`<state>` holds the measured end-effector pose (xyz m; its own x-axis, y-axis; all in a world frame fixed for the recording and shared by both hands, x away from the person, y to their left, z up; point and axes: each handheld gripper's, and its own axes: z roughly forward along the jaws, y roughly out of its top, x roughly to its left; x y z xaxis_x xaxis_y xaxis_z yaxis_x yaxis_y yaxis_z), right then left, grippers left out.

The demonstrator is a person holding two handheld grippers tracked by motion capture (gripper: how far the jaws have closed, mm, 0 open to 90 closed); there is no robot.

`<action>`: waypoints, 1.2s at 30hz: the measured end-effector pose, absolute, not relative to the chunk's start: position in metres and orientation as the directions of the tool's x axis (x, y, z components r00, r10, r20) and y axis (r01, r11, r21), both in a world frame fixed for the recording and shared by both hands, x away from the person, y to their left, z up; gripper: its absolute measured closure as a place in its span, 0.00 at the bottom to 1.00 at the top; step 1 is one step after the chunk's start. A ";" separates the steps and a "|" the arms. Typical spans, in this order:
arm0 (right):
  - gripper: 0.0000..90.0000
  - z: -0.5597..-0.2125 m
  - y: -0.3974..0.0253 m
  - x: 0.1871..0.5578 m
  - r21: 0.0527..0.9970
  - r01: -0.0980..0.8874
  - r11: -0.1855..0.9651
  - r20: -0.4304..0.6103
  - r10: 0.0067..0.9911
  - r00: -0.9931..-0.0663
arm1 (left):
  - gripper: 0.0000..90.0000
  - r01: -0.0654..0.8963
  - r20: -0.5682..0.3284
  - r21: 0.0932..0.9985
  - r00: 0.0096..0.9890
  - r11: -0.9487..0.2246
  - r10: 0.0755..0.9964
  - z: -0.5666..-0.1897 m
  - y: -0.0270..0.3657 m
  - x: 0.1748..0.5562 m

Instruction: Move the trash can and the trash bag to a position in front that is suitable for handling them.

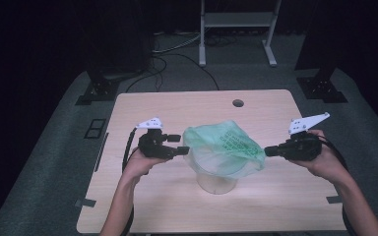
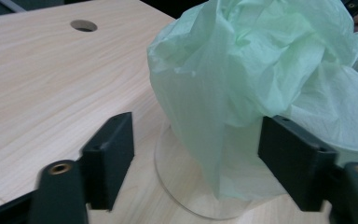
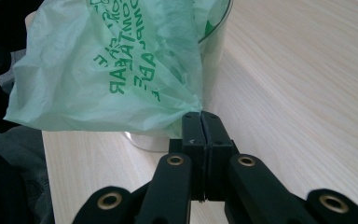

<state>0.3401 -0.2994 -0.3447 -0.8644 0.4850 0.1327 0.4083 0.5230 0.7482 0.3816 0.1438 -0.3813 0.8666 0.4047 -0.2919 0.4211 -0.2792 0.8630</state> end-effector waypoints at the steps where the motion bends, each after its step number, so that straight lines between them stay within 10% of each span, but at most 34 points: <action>1: 1.00 -0.345 -0.299 0.340 0.749 0.407 0.524 0.131 0.484 -0.865 | 0.49 0.418 -0.303 0.868 0.873 -0.268 0.382 -0.381 0.144 0.382; 7: 0.80 -0.338 -0.301 0.337 0.757 0.396 0.520 0.108 0.498 -0.860 | 0.95 0.389 -0.287 0.882 0.892 -0.268 0.349 -0.377 0.146 0.378; 17: 0.59 -0.300 -0.285 0.326 0.799 0.312 0.514 0.043 0.468 -0.883 | 0.96 0.338 -0.243 0.903 0.912 -0.267 0.332 -0.356 0.144 0.369; 36: 0.55 -0.277 -0.270 0.317 0.818 0.249 0.519 0.022 0.405 -0.914 | 0.95 0.286 -0.196 0.917 0.931 -0.280 0.307 -0.330 0.134 0.360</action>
<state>0.3174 -0.2701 -0.2766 -0.9143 0.4045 0.0215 0.2490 0.5193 0.8175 0.3602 0.1343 -0.3299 0.9311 0.3074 -0.1963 0.2856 -0.2797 0.9166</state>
